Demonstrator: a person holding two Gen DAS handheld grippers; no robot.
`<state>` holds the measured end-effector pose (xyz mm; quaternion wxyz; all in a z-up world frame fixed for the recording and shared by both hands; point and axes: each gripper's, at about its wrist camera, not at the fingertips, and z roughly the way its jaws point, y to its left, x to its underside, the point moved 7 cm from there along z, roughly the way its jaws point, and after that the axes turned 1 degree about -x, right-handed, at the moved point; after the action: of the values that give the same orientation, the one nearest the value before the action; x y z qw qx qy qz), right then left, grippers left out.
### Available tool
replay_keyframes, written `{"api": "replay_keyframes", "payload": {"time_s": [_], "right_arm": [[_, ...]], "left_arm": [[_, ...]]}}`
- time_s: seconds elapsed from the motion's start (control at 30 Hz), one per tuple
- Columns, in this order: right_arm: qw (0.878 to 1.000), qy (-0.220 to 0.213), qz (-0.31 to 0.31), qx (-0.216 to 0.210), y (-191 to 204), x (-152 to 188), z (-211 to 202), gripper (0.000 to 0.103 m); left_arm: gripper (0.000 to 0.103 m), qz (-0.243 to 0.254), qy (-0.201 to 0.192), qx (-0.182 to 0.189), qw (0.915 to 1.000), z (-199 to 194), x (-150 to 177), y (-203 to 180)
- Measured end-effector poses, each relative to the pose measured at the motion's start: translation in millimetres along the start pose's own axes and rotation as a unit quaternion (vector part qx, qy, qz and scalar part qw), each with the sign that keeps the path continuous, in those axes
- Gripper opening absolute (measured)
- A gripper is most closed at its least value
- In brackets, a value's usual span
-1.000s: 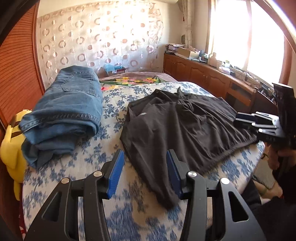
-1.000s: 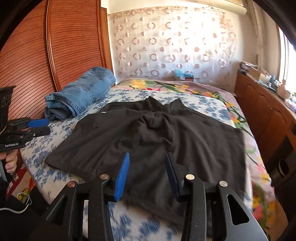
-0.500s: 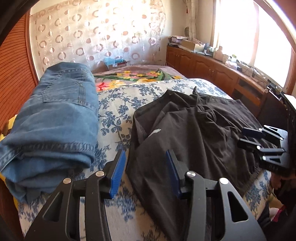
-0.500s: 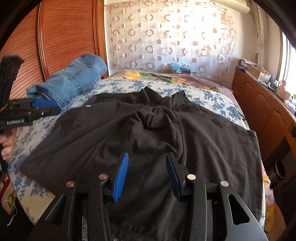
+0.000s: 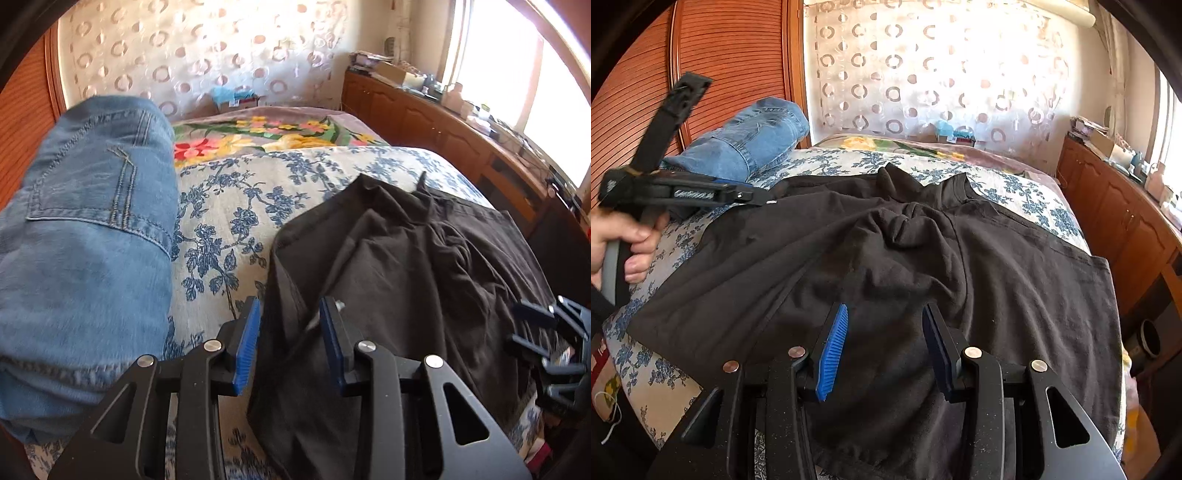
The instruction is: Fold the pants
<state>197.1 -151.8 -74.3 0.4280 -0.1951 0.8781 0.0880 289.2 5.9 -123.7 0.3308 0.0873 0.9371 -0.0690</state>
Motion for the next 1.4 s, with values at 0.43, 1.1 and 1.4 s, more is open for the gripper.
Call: {"api": "replay_keyframes", "payload": {"time_s": [0.43,1.1,1.4], "right_arm": [[1.0,0.002,0.004,0.003,0,3,-3,0.044],[1.0,0.004,-0.002,0.008,4,4,-6,0.044],[1.0,0.002,-0.001,0.007,4,4,-6,0.044]], "left_arm": [[0.005,0.022,0.027,-0.009,0.9994,13,2,-5],[0.047,0.024,0.03,0.015,0.9991,15,-15,-1],[0.045,0.042,0.027,-0.01,0.9987,21,-16,-8]]}}
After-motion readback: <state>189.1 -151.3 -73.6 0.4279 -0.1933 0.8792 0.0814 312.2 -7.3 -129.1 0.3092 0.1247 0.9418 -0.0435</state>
